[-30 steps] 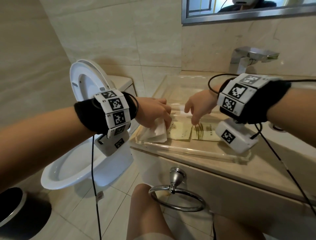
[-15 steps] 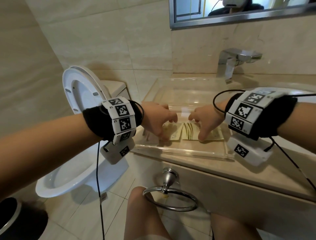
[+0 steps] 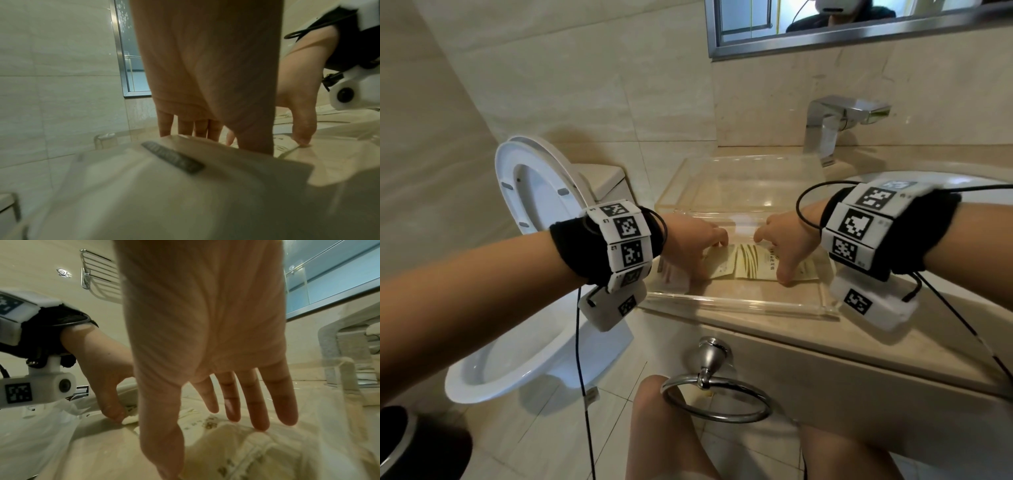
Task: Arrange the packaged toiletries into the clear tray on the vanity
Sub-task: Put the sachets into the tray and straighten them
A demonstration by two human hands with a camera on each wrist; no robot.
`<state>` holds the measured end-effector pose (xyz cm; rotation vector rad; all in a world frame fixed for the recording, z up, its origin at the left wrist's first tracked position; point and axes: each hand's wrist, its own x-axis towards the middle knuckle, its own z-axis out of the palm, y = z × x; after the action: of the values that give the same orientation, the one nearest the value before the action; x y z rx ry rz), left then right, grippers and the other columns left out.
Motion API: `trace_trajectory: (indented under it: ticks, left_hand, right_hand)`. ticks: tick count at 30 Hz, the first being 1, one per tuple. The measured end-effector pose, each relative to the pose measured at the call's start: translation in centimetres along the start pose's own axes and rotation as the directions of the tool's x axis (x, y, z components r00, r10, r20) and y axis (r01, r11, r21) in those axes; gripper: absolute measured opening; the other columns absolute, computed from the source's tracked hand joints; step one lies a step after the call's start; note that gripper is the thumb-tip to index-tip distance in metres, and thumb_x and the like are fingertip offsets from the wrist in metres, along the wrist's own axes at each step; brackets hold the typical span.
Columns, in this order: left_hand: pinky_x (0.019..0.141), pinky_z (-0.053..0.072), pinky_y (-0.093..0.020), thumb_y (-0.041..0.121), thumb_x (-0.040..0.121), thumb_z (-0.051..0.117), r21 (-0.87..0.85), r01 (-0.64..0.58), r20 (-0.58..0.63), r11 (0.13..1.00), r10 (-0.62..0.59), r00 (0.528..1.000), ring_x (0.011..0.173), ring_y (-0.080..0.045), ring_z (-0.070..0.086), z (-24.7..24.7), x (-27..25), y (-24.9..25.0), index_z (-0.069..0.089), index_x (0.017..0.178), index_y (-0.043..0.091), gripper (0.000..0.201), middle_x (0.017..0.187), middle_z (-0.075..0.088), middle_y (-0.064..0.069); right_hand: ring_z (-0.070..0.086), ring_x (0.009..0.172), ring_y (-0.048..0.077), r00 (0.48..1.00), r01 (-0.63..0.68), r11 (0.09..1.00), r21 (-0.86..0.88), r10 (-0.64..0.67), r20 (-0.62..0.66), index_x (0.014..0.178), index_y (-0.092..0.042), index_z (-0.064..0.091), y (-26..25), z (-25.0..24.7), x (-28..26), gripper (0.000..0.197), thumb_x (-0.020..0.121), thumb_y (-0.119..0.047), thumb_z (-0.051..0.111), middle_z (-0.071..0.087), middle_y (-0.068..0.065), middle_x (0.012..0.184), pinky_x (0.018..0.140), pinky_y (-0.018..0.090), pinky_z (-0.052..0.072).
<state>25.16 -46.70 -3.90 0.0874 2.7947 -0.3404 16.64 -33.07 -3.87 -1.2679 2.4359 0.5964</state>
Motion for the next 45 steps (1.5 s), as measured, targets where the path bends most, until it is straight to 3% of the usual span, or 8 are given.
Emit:
trace_trajectory:
  ticks: [6,14,20,25,30,35,39,45]
  left_hand:
    - [0.085,0.044,-0.027,0.043,0.084,0.062,-0.022,-0.017,0.017,1.0,0.018,1.0,0.106,-0.019,0.054,0.2,-0.4,-0.2,0.034,0.139,0.024,0.064,0.13,0.052,0.001]
    - [0.075,0.038,-0.024,0.039,0.087,0.059,-0.048,-0.027,0.038,0.998,0.029,0.999,0.09,-0.011,0.045,0.2,-0.2,-0.1,0.033,0.139,0.023,0.06,0.129,0.052,0.001]
    - [0.099,0.034,-0.024,0.026,0.093,0.052,-0.143,-0.008,-0.07,0.99,-0.002,0.998,0.123,-0.017,0.045,-1.9,-1.5,-1.3,0.034,0.14,0.017,0.051,0.14,0.044,0.0]
    - [0.1,0.034,-0.026,0.022,0.092,0.053,-0.173,0.046,-0.132,0.984,-0.069,0.989,0.124,-0.018,0.045,-3.1,-2.3,-3.2,0.043,0.135,0.016,0.044,0.137,0.047,-0.002]
    - [0.103,0.037,-0.031,0.034,0.091,0.054,-0.092,0.006,-0.005,0.996,-0.007,1.0,0.125,-0.019,0.045,-1.3,-1.4,-1.6,0.04,0.138,0.026,0.05,0.138,0.046,0.0]
    - [0.098,0.044,-0.036,0.058,0.078,0.061,0.038,0.043,0.072,0.998,-0.046,0.996,0.119,-0.022,0.049,-0.7,-0.2,0.2,0.027,0.144,0.028,0.079,0.135,0.049,0.0]
    - [0.096,0.042,-0.03,0.044,0.083,0.063,-0.048,0.043,0.076,0.998,-0.039,0.996,0.118,-0.019,0.051,-0.5,0.0,0.3,0.023,0.145,0.023,0.077,0.14,0.047,0.003]
    - [0.096,0.043,-0.027,0.037,0.079,0.07,-0.162,0.037,0.08,0.986,-0.024,0.997,0.115,-0.016,0.051,-0.5,0.2,0.1,0.023,0.145,0.023,0.082,0.137,0.046,0.006]
  right_hand:
    - [0.048,0.117,0.021,1.0,0.004,1.0,0.028,-0.005,0.02,0.146,-0.019,0.026,0.0,-0.1,0.0,0.089,0.073,-0.034,0.074,0.045,0.005,0.133,0.091,0.028,0.044]
    - [0.047,0.119,0.021,1.0,0.01,0.999,0.045,-0.012,0.026,0.147,-0.019,0.022,-0.4,-0.1,0.3,0.09,0.075,-0.034,0.073,0.043,0.005,0.135,0.098,0.031,0.045]
    - [0.046,0.124,0.02,0.998,0.03,0.99,0.135,-0.021,-0.066,0.146,-0.015,0.027,-0.1,-1.7,-0.3,0.073,0.085,-0.031,0.063,0.044,0.005,0.14,0.096,0.027,0.039]
    - [0.048,0.101,0.013,0.994,0.037,0.987,0.156,-0.021,-0.103,0.141,-0.014,0.038,0.3,-3.4,-0.6,0.057,0.089,-0.025,0.058,0.052,0.002,0.123,0.085,0.022,0.038]
    - [0.046,0.096,0.011,0.999,0.026,0.994,0.108,-0.023,-0.032,0.137,-0.019,0.043,0.9,-2.3,-0.7,0.052,0.088,-0.021,0.059,0.046,-0.006,0.104,0.087,0.023,0.04]
    - [0.05,0.113,0.016,0.999,0.006,0.991,0.135,-0.001,-0.033,0.139,-0.022,0.039,2.1,-0.7,-1.3,0.058,0.086,-0.022,0.063,0.051,0.0,0.128,0.099,0.028,0.041]
    - [0.048,0.12,0.019,0.999,0.012,0.969,0.245,-0.001,-0.042,0.141,-0.02,0.032,2.5,0.4,-1.8,0.069,0.083,-0.029,0.067,0.046,0.002,0.135,0.096,0.026,0.04]
    - [0.044,0.102,0.012,0.996,0.052,0.96,0.277,-0.031,-0.079,0.14,-0.019,0.027,1.7,1.7,-1.5,0.082,0.074,-0.034,0.074,0.046,0.001,0.13,0.087,0.023,0.041]
